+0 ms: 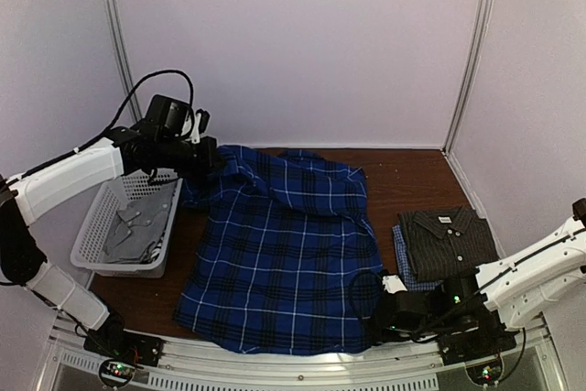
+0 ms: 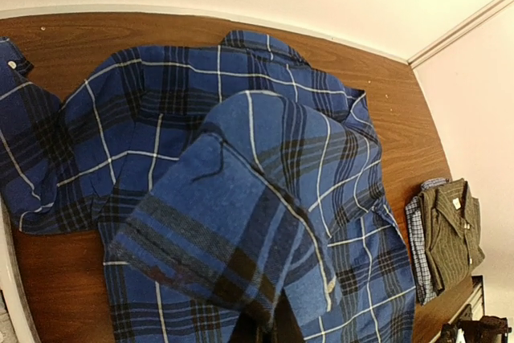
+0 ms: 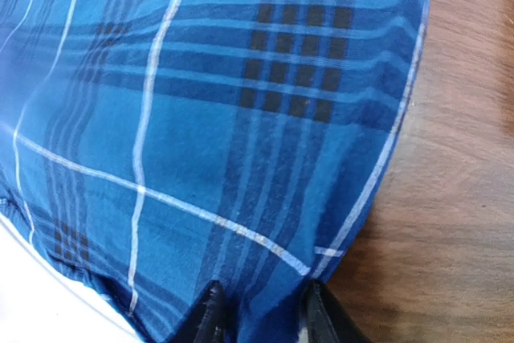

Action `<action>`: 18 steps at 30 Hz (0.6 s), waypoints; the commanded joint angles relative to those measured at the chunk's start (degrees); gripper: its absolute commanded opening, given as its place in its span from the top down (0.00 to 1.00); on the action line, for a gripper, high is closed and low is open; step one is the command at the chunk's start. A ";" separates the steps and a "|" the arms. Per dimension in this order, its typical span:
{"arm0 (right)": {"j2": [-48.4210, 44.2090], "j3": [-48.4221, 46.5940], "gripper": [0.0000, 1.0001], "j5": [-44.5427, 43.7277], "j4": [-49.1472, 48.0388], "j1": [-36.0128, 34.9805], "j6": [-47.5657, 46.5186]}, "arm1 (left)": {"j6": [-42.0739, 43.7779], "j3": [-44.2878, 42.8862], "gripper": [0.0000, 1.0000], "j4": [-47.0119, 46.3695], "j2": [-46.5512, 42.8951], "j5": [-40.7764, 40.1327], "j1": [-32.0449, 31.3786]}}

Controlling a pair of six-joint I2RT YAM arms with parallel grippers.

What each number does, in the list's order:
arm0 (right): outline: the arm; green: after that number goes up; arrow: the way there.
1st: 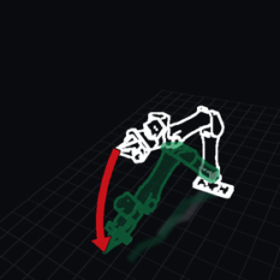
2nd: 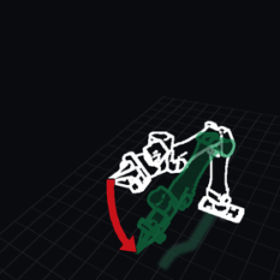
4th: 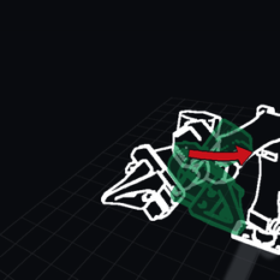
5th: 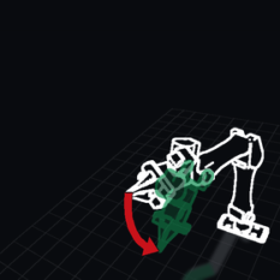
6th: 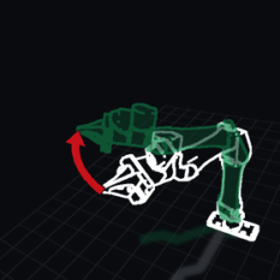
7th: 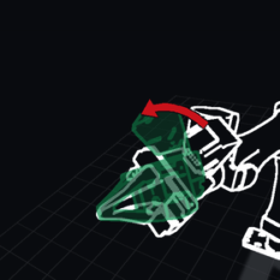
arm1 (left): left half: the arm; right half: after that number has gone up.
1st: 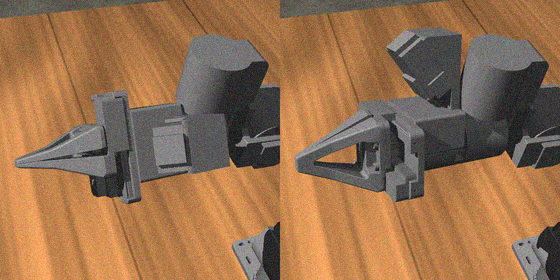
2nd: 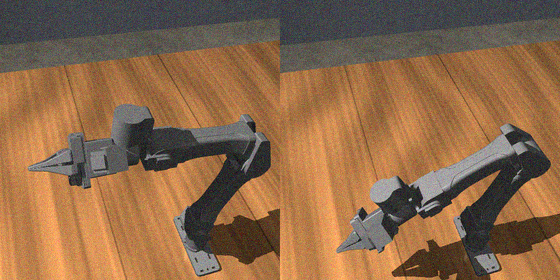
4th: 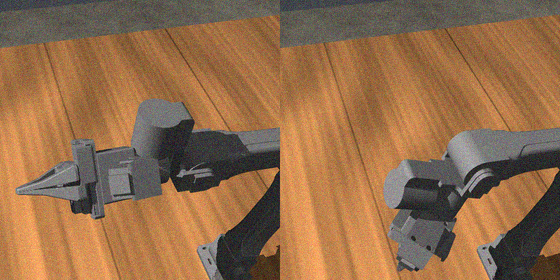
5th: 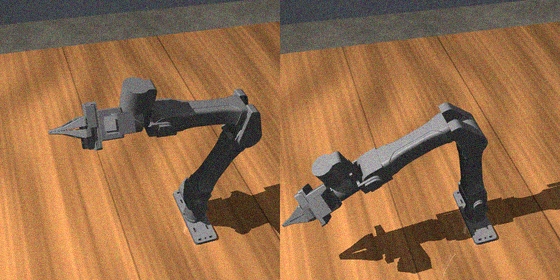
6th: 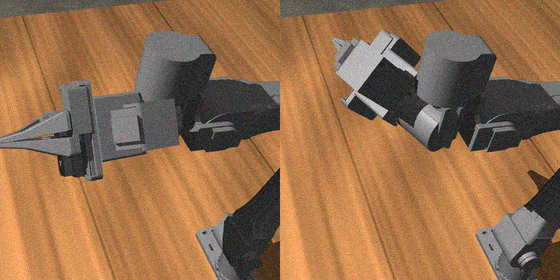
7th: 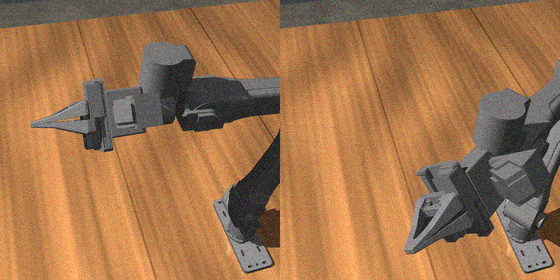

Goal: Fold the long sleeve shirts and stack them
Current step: Pick up the flattened shirt from the center of the board.

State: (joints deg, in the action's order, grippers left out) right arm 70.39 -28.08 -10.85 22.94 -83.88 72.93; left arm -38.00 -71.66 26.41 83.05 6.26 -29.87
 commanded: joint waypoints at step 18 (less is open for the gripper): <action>15.19 -28.17 0.94 -4.77 1.46 -3.10 -13.50 | 9.60 -17.78 1.00 6.45 5.68 0.03 9.85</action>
State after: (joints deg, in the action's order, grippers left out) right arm 79.70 -50.98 -16.69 29.23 -86.76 67.31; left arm -31.59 -86.32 32.18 86.87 6.22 -22.13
